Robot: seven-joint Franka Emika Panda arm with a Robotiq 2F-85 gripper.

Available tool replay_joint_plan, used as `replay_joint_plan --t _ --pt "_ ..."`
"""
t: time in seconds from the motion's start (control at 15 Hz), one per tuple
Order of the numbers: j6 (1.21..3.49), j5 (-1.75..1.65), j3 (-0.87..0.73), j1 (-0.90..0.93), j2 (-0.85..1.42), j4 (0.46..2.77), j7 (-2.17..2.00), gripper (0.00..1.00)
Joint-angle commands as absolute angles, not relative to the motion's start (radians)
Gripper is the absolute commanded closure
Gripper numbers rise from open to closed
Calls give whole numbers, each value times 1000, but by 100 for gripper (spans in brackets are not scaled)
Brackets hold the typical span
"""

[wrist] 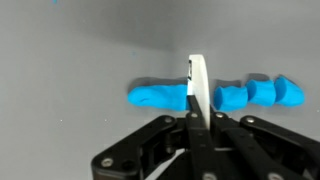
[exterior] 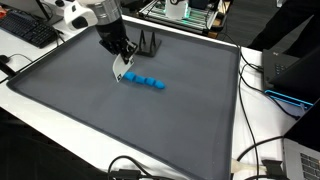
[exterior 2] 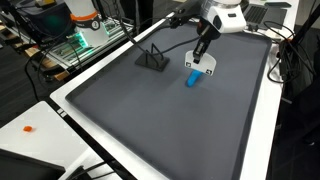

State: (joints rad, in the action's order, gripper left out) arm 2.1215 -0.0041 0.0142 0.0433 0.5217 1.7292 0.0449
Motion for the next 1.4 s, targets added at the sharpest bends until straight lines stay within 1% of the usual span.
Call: replay_joint_plan --t 0.0,0.47,1.33 --pt "2163 -35 13 39 545 1731 61 99" --pt "2202 -76 11 39 559 1738 74 99" --pt "2237 -53 22 34 595 1771 85 99"
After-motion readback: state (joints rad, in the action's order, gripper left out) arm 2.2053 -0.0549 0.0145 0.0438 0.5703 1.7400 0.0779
